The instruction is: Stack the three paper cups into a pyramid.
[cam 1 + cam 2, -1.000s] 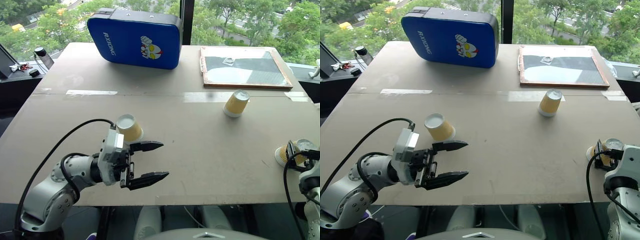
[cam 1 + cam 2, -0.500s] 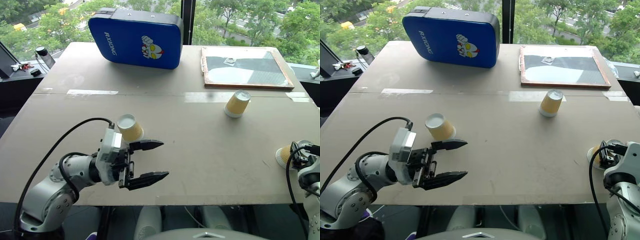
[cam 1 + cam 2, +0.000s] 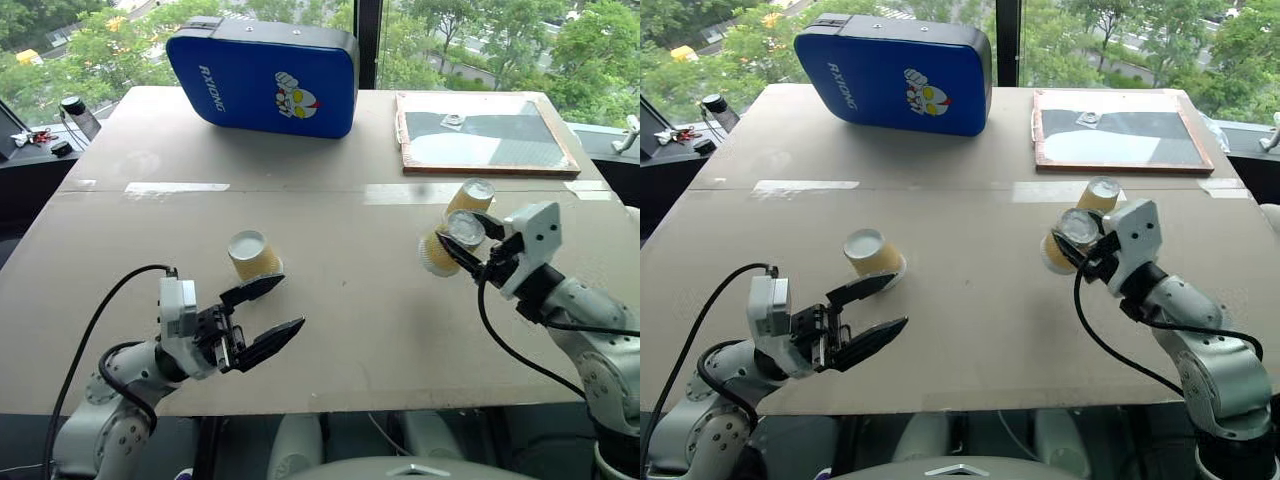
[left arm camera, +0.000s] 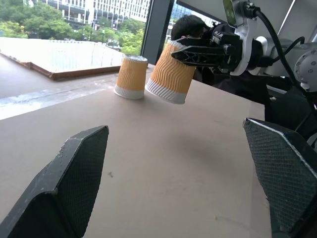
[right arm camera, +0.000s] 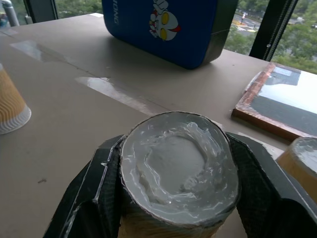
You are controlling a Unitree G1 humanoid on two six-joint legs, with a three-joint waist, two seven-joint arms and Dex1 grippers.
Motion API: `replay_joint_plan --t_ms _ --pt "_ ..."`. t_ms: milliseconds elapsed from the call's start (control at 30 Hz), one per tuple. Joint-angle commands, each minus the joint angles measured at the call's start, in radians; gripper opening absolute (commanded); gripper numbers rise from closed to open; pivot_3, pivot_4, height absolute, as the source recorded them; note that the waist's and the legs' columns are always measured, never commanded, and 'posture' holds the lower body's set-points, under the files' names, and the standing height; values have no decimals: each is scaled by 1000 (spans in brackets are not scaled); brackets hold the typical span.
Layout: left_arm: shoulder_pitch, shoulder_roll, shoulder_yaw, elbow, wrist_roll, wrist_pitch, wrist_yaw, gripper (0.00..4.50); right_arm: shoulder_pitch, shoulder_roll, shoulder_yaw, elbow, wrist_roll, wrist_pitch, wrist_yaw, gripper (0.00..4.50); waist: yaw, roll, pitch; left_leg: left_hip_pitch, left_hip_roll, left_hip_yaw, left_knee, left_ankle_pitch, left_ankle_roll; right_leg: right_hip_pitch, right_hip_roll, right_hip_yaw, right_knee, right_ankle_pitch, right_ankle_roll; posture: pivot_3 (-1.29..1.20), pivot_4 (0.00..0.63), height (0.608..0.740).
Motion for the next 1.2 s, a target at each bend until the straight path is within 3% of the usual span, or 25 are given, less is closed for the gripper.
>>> replay_joint_plan --t_ms 33,333,1100,1133,1200 --pt "31 20 54 -117 -56 22 47 4500 -71 7 72 74 -52 -34 17 2239 10 -1 0 -1 0 0 0 0 0 0 0 -1 0 0 0 0 150 740" --pt "127 36 135 -221 -115 67 134 4500 -198 52 189 238 -163 -137 53 2239 15 0 1 0 0 1 0 0 0 -1 0 0 0 0 0 0 150 740" --pt "163 31 169 -181 -118 37 94 4500 -242 88 216 324 -240 -70 73 2239 14 0 1 0 0 2 0 0 0 -2 0 0 0 0 0 0 150 740" --pt "168 28 171 -180 -119 35 93 4500 -240 97 210 342 -244 -81 66 3280 14 0 1 0 0 2 0 0 0 -2 0 0 0 0 0 0 150 740" --pt "180 24 177 -174 -117 29 84 4500 -236 95 211 366 -250 -100 79 4048 13 0 1 0 0 2 0 0 0 -2 0 1 0 0 0 0 150 740"
